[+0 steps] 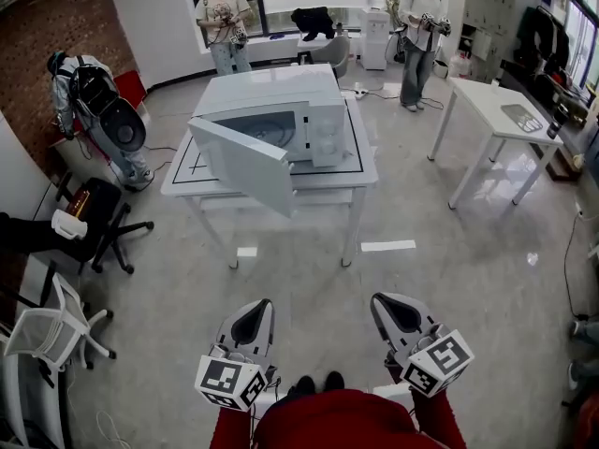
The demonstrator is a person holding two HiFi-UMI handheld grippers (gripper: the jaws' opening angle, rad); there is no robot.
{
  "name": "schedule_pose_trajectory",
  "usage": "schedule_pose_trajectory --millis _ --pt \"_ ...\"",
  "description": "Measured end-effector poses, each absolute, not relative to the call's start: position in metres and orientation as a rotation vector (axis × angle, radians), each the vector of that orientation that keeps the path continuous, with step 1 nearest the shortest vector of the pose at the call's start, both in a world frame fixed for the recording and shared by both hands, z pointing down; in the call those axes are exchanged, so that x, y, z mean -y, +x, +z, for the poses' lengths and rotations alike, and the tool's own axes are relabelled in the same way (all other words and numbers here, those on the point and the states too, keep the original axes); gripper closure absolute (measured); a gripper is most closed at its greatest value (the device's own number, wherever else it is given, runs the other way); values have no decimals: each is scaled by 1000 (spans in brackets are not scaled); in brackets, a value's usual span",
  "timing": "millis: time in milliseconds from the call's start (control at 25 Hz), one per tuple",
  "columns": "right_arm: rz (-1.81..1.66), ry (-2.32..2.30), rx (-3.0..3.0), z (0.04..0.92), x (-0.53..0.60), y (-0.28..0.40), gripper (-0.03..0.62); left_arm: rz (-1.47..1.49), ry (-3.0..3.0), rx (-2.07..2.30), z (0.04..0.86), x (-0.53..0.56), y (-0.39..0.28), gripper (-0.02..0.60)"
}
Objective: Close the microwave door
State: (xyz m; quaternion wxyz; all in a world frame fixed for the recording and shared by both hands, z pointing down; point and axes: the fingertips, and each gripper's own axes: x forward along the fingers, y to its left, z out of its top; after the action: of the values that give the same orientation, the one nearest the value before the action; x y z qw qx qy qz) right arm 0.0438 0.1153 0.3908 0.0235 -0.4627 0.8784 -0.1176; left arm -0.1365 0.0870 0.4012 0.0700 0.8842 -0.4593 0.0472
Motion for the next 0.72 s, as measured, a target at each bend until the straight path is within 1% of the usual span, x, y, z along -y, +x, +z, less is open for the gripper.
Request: schedule_pose_trajectory --millis 400,720 --pt "-374 -1418 -2713 396 -112 73 579 163 2672 1413 399 -82 -108 571" --pt "-378 -1394 -2718 394 -100 82 579 204 2634 1514 393 -65 -111 571"
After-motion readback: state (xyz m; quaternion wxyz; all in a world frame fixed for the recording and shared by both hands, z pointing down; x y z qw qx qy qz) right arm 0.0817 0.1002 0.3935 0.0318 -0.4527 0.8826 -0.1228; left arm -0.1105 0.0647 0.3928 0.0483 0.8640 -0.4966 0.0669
